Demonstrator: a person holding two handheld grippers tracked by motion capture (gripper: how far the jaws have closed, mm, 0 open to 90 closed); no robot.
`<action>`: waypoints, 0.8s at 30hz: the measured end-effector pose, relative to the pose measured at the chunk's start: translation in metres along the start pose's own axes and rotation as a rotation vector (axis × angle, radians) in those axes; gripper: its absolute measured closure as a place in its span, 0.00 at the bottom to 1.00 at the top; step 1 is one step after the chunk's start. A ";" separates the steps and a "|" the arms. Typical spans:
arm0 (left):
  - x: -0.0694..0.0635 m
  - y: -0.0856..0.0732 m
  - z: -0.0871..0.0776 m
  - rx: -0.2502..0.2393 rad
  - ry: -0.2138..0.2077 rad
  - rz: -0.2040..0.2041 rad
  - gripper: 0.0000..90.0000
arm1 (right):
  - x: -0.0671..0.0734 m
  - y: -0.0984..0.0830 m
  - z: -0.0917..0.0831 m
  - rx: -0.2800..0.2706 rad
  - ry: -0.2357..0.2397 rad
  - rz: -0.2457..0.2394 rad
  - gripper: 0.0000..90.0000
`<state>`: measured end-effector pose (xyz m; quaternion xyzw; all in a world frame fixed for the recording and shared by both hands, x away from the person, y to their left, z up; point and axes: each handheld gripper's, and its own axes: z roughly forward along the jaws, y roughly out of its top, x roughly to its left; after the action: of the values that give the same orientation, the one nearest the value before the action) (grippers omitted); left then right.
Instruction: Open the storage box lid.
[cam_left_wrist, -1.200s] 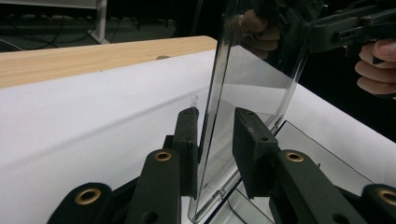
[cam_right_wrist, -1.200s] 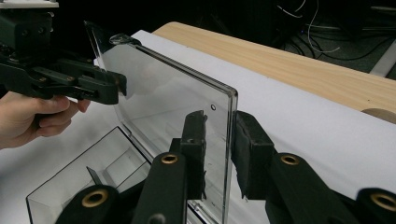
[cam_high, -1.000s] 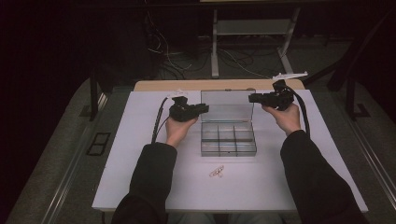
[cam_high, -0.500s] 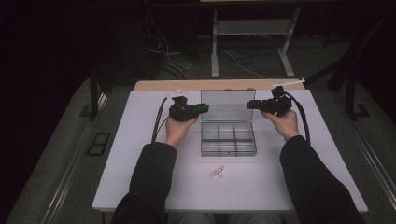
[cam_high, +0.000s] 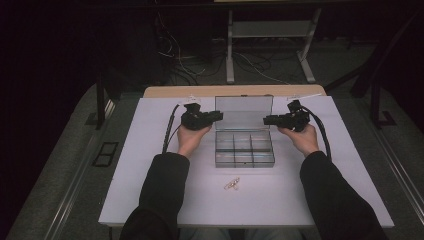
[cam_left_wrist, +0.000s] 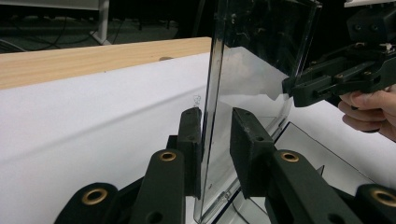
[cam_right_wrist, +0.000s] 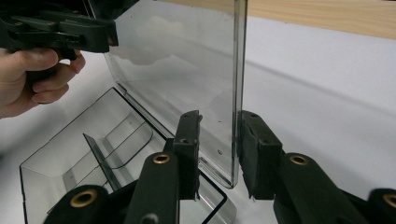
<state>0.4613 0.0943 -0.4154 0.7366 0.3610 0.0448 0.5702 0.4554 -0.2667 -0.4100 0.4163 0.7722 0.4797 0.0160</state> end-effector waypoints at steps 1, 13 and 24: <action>0.000 0.000 0.000 0.000 0.000 0.000 0.81 | 0.000 0.000 0.000 0.003 -0.003 -0.003 0.78; 0.008 -0.007 0.002 0.033 0.002 -0.046 0.79 | -0.002 0.000 0.003 0.012 -0.037 -0.013 0.84; 0.014 -0.025 0.008 0.076 -0.025 -0.094 0.82 | -0.006 -0.001 0.008 0.008 -0.046 0.001 0.84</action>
<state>0.4639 0.0979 -0.4446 0.7403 0.3897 -0.0048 0.5478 0.4620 -0.2654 -0.4171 0.4278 0.7733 0.4668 0.0319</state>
